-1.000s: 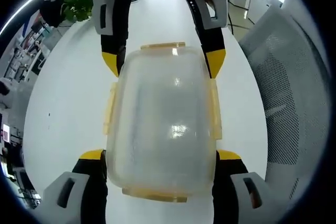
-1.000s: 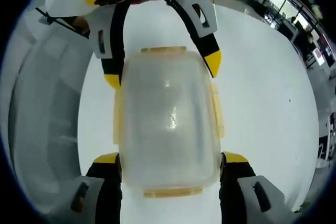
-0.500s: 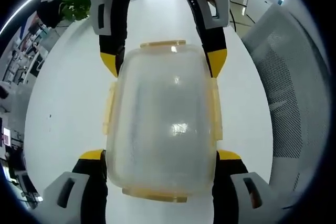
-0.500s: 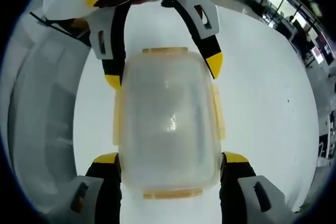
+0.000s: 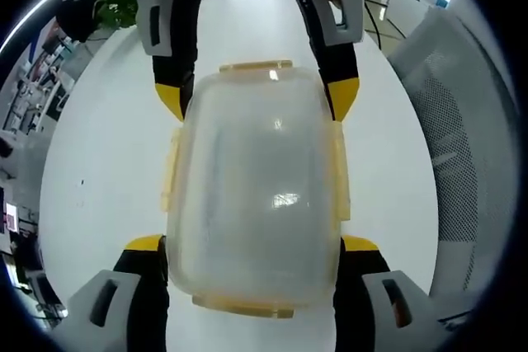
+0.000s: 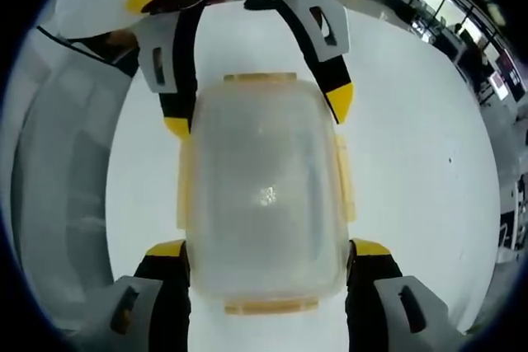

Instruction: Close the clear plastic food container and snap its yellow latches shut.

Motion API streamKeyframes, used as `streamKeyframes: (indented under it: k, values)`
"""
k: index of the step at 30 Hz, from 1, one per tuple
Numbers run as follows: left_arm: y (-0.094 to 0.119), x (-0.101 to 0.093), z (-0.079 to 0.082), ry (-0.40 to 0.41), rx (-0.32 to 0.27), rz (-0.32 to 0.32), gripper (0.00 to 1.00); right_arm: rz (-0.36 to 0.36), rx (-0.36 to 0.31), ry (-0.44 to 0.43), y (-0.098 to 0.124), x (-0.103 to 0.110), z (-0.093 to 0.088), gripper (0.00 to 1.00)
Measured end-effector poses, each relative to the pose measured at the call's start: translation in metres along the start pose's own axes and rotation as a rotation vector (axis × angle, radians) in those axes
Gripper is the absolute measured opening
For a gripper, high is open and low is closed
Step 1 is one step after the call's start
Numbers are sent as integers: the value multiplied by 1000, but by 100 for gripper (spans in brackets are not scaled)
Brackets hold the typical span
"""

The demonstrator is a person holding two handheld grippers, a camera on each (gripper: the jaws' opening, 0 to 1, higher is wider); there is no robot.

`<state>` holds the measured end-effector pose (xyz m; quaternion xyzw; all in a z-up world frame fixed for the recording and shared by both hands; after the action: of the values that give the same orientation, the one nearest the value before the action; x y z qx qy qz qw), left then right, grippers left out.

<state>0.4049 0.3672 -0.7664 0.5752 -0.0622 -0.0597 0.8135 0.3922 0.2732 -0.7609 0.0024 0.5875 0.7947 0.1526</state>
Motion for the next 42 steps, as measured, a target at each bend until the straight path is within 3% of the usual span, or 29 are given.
streamKeyframes:
  k: [25, 42]
  values:
    - [0, 28, -7, -9, 16, -5, 83, 1, -4, -1, -8, -26, 8, 78]
    - [2, 28, -7, -13, 2, -2, 83, -2, -1, 0, -8, -26, 8, 79]
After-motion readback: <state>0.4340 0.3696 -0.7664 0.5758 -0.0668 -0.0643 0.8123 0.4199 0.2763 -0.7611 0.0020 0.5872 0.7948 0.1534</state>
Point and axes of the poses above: the point that each gripper's makers call its tool centre point, and the gripper's own axes: y roughly backward along the fingers, x roughly to its left, z roughly out of its top, the point moved 4 cm from there along y, roughly backward along the fingers, and after that the axes turned 9 degrees about -z, right-handed, at the moved point
